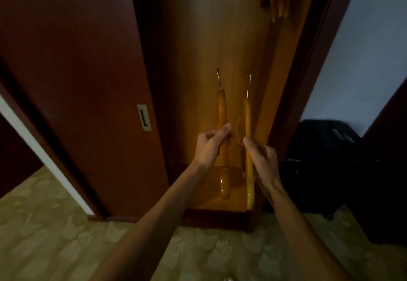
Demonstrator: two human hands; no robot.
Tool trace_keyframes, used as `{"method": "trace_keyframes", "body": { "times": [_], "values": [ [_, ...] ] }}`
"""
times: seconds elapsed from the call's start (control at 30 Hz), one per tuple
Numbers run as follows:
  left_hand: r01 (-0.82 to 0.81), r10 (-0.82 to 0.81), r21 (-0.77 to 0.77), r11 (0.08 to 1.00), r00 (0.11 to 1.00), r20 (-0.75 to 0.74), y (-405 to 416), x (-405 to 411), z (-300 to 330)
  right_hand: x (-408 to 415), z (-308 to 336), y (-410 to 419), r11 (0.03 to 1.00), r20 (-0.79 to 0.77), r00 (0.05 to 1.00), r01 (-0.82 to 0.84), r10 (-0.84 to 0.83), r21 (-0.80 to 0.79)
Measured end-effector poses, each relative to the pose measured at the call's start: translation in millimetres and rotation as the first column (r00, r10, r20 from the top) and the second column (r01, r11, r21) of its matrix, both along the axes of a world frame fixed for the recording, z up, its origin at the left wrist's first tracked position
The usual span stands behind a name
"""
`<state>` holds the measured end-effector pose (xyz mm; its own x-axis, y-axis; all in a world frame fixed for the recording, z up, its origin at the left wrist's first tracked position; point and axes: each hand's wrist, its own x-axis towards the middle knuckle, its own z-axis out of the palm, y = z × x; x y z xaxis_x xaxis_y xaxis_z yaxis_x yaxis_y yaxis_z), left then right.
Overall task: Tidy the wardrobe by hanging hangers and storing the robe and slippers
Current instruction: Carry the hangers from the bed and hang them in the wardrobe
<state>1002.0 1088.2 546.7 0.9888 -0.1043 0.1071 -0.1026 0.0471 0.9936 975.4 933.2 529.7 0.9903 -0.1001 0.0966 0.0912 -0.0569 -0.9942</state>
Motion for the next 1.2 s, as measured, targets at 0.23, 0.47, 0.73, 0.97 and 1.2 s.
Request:
{"method": "trace_keyframes", "body": {
  "times": [0.23, 0.47, 0.73, 0.97, 1.2],
  "values": [
    [-0.112, 0.104, 0.097, 0.989, 0.991, 0.087, -2.7, 144.8, 62.8, 141.5, 66.7, -7.1, 0.999, 0.109, 0.994, -0.021, 0.026, -0.049],
    [-0.125, 0.107, 0.108, 0.986, 0.981, 0.162, -4.8, 255.6, 128.4, 263.6, 127.7, -12.7, 0.998, 0.225, 0.974, -0.002, 0.018, -0.071],
    [-0.01, 0.002, 0.033, 0.999, 0.972, 0.236, -2.7, 377.3, 212.8, 385.0, 204.3, -2.6, 0.997, 0.29, 0.954, 0.082, -0.08, 0.006],
    [0.075, -0.086, 0.05, 0.996, 0.951, 0.296, -12.3, 463.4, 278.9, 458.7, 261.5, -9.6, 0.989, 0.413, 0.9, 0.147, -0.142, 0.021],
    [0.143, -0.157, 0.068, 0.987, 0.94, 0.303, -43.1, 520.0, 303.3, 505.4, 288.6, -15.2, 0.972, 0.462, 0.86, 0.233, -0.216, 0.022]
  ]
}}
